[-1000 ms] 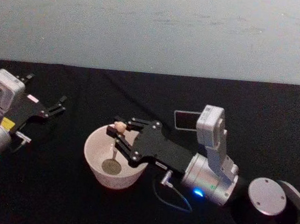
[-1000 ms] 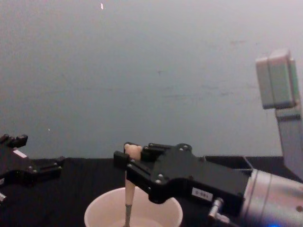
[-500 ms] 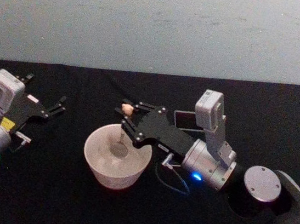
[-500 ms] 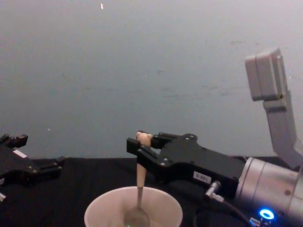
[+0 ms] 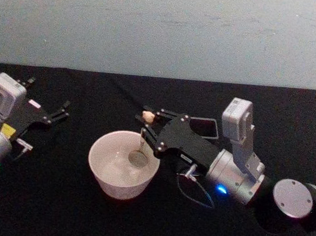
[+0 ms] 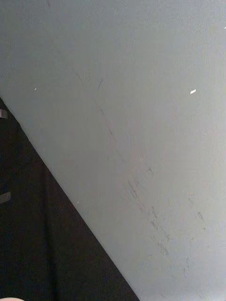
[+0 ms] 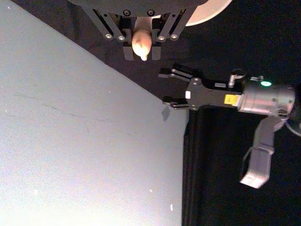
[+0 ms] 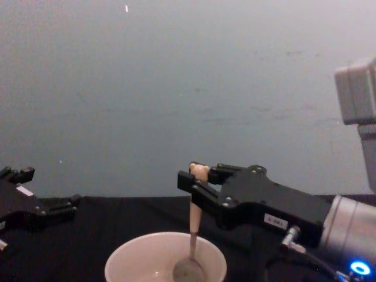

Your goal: Pick up the stirring spoon with one hand, stir inside the cup, then place it back in its original position.

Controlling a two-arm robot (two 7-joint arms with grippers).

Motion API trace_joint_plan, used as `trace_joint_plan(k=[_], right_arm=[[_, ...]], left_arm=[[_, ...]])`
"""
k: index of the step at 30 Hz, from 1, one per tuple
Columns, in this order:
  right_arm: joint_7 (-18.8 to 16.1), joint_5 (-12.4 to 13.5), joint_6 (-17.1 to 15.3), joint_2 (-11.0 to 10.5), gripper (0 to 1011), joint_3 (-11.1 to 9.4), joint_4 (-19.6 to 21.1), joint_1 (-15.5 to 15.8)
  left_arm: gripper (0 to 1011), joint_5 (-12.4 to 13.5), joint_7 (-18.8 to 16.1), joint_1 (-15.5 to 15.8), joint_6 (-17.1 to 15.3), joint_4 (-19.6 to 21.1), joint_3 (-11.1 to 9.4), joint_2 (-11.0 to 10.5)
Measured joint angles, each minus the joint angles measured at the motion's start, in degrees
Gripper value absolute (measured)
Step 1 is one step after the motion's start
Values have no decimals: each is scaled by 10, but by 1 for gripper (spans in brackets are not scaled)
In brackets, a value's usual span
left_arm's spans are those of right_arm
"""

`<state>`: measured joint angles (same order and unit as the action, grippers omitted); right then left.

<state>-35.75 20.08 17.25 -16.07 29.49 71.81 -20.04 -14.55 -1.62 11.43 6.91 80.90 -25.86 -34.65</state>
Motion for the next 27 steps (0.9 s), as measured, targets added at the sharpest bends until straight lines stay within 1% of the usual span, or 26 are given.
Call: trace_joint_plan(k=[5, 9, 13, 17, 20, 27], right_arm=[[-10, 6, -2, -14, 214, -1, 23, 14], [-22, 9, -7, -27, 214, 5, 43, 25], [-30, 12, -9, -30, 214, 13, 53, 30], [-35, 15, -10, -26, 214, 22, 55, 29], [-34, 15, -10, -18, 214, 27, 50, 23], [-19, 12, -10, 6, 214, 30, 16, -3]], left_arm=[[1001, 0, 0, 0, 0, 0, 0, 0], [1001, 0, 0, 0, 0, 0, 0, 0], [1001, 0, 0, 0, 0, 0, 0, 0], [1001, 0, 0, 0, 0, 0, 0, 0], [1001, 0, 0, 0, 0, 0, 0, 0], [1001, 0, 0, 0, 0, 0, 0, 0]])
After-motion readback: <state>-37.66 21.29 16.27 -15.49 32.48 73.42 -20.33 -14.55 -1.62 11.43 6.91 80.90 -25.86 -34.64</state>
